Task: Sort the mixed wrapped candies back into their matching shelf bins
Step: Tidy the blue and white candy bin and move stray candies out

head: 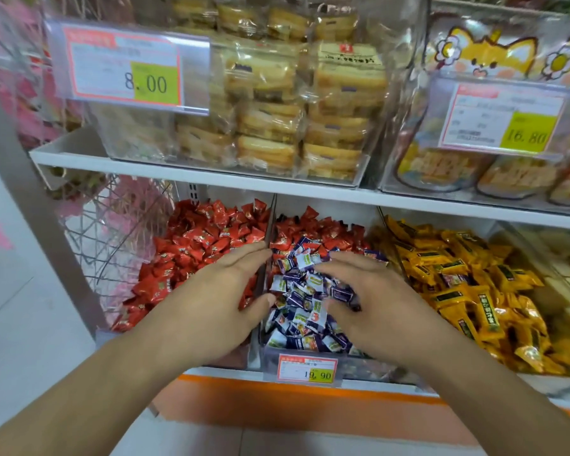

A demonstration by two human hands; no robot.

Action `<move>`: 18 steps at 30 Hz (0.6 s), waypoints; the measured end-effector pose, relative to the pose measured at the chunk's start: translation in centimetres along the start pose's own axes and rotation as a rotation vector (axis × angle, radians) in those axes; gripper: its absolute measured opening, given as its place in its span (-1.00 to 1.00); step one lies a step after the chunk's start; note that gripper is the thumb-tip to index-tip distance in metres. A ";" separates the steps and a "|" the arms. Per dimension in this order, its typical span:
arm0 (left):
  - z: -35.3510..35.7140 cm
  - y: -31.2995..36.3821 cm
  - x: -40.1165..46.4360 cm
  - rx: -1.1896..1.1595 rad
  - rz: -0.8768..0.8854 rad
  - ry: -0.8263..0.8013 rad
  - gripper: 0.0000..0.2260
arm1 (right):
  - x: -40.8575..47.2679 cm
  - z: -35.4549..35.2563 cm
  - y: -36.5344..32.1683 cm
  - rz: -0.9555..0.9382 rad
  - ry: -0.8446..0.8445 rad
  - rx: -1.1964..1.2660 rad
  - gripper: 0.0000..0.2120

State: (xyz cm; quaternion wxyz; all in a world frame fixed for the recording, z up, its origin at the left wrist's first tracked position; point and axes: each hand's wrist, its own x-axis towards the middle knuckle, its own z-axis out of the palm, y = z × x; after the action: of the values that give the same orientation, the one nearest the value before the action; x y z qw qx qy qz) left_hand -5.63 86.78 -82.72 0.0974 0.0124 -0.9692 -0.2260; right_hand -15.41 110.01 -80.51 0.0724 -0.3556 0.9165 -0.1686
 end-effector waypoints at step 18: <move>-1.0 -0.9 0.8 -0.076 -0.004 -0.011 -0.35 | 13.2 1.9 -0.4 0.132 0.167 0.055 -0.75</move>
State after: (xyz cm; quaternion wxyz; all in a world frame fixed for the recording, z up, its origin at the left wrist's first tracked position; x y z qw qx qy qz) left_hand -6.25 85.42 -82.08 0.0921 0.0096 -0.9604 -0.2627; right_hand -24.39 100.38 -82.27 0.0163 -0.2770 0.9358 -0.2175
